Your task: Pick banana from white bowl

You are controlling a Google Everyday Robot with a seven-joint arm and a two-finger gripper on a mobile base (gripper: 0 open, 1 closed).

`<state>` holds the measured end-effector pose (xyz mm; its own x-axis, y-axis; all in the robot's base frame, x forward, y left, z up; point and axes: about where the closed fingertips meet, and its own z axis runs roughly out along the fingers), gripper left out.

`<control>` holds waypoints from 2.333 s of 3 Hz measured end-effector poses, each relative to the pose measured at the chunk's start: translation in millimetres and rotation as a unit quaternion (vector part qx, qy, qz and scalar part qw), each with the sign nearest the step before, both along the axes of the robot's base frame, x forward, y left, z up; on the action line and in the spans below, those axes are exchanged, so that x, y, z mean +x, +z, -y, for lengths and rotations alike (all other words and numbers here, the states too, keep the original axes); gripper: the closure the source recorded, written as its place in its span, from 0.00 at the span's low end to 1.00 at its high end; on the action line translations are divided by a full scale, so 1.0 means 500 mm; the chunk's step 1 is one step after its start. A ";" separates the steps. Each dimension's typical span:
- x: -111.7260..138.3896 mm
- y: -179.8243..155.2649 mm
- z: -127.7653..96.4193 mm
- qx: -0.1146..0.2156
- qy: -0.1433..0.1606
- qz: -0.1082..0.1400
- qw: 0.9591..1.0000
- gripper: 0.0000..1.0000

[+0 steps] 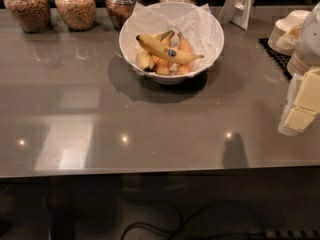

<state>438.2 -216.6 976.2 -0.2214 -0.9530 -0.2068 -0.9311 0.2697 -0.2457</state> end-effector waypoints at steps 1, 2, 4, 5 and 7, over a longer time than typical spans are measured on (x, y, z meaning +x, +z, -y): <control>0.000 0.000 0.000 0.000 0.000 0.000 1.000 0.00; 0.013 0.000 -0.015 0.010 0.007 0.018 1.000 0.00; 0.139 -0.030 -0.116 0.091 0.055 0.086 0.991 0.00; 0.231 -0.037 -0.171 0.144 0.072 0.116 0.980 0.00; 0.333 -0.044 -0.235 0.216 0.092 0.138 0.962 0.00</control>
Offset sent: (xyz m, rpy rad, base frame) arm 0.0172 0.0180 -0.0048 0.0538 -0.0696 0.0366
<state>604.7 -99.2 954.0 0.0619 -0.7834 -0.6185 -0.8881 0.2395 -0.3923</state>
